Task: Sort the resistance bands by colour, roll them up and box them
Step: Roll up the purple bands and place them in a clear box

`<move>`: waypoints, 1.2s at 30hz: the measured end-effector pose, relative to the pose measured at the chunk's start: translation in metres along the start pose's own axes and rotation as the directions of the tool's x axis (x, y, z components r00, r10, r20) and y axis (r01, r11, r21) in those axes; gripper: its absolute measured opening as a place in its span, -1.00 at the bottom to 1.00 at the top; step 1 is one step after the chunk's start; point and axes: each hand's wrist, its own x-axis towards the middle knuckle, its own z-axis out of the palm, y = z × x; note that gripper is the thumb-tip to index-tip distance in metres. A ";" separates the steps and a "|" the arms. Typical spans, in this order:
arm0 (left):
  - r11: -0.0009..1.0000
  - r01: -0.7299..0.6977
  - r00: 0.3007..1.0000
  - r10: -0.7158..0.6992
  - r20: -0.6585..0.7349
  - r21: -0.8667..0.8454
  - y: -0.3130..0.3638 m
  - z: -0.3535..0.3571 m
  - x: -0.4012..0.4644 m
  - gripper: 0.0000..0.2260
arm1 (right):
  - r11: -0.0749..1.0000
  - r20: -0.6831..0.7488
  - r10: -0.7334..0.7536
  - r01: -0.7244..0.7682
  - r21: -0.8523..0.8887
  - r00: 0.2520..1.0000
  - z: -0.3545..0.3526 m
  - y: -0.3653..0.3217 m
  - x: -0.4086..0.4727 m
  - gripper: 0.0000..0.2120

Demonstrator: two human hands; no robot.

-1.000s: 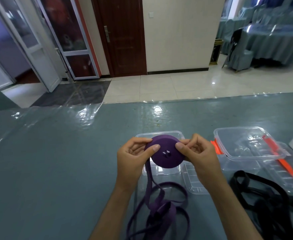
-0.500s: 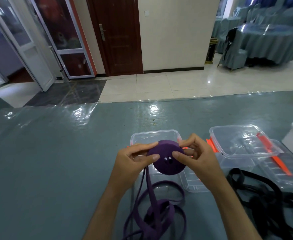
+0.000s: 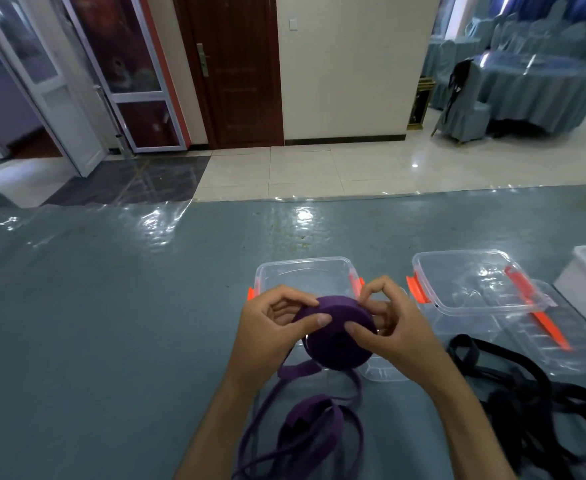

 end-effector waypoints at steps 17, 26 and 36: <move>0.996 0.042 0.999 -0.041 0.021 -0.075 -0.012 -0.011 -0.017 -0.73 | 0.995 0.041 -0.026 0.030 -0.094 0.999 0.009 -0.007 -0.017 -0.60; 0.997 0.073 0.985 -0.067 0.160 -0.029 -0.020 -0.026 -0.013 -0.75 | 0.991 0.093 0.108 -0.100 -0.084 0.990 0.019 0.014 -0.027 -0.39; 0.981 0.166 0.976 -0.149 0.161 -0.098 -0.034 -0.063 -0.030 -0.74 | 0.993 -0.127 0.095 -0.085 0.087 0.987 0.052 0.027 -0.042 -0.48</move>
